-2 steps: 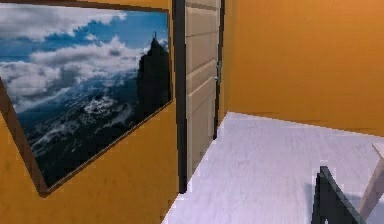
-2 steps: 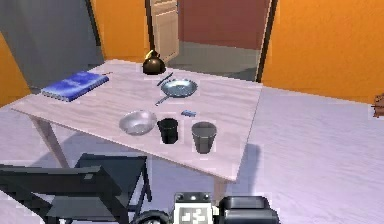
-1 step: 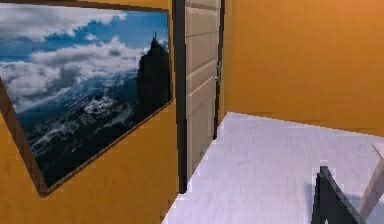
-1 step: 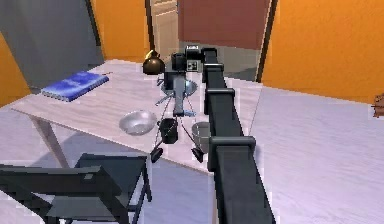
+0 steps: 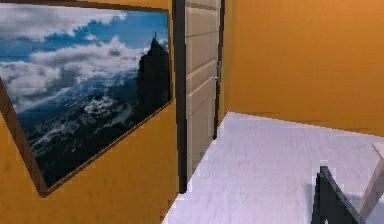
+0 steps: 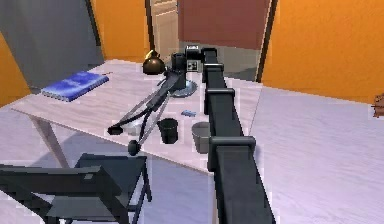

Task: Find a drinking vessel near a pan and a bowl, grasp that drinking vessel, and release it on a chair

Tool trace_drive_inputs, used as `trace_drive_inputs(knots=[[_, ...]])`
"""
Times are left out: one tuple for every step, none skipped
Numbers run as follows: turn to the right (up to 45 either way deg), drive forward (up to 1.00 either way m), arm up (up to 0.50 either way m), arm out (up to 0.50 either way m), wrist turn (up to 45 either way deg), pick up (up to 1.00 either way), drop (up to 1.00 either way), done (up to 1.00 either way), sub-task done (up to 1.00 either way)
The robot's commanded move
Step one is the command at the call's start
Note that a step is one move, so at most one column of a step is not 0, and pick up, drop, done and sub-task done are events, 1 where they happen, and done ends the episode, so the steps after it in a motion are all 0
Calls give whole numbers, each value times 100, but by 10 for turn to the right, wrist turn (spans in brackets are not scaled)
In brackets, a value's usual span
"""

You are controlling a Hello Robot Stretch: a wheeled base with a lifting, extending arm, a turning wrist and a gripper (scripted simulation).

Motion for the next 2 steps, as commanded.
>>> trace_drive_inputs(knots=[[0, 0, 0, 0, 450, 0, 0, 0, 0], [0, 0, 0, 0, 450, 0, 0, 0, 0]])
